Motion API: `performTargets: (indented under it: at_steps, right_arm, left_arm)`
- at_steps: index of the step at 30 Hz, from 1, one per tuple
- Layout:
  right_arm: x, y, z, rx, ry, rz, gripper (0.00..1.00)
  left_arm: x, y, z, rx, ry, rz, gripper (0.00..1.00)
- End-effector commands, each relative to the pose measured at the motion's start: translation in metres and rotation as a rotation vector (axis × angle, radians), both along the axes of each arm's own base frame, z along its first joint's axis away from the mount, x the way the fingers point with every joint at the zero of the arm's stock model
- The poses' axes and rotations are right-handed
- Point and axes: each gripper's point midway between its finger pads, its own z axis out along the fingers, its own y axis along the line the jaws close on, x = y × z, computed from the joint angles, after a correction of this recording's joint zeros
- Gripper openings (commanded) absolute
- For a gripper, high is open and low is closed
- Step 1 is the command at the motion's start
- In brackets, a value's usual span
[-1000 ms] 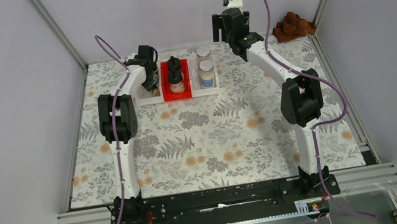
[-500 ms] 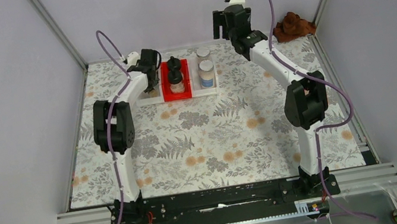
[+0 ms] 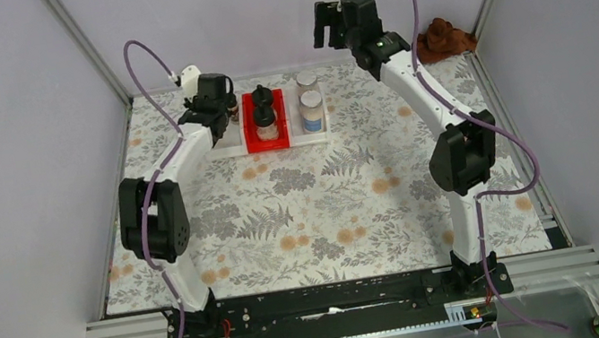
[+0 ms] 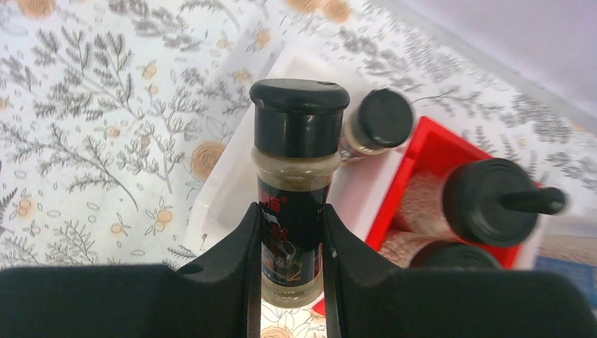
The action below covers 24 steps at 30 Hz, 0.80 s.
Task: Organize the condiment bottles
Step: Pick up the bottle from the storage box.
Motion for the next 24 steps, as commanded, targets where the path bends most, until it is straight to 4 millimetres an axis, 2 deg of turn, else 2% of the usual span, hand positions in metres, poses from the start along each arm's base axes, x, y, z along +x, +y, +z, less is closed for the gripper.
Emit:
performTargets:
  at_steps: [1,7,13,19,24]
  right_arm:
    - [-0.018,0.028,0.050,0.129,-0.030,0.133,0.91]
    - [-0.037,0.063,0.067,0.217,-0.005,0.308,0.90]
    - [-0.064,0.099,0.071,0.268,0.044,0.489,0.90]
    - [-0.096,0.133,0.075,0.296,0.079,0.641,0.90]
    - [-0.117,0.152,0.074,0.302,0.110,0.706,0.89]
  left_arm:
    - [0.013,-0.017,0.062,0.018,-0.196,-0.118,0.08]
    - [-0.007,-0.051,0.107,-0.010,-0.299,-0.343,0.06]
    - [-0.044,-0.097,0.139,-0.051,-0.393,-0.619,0.05]
    - [-0.079,-0.133,0.158,-0.072,-0.437,-0.834,0.03]
    - [-0.093,-0.152,0.164,-0.088,-0.448,-0.946,0.02]
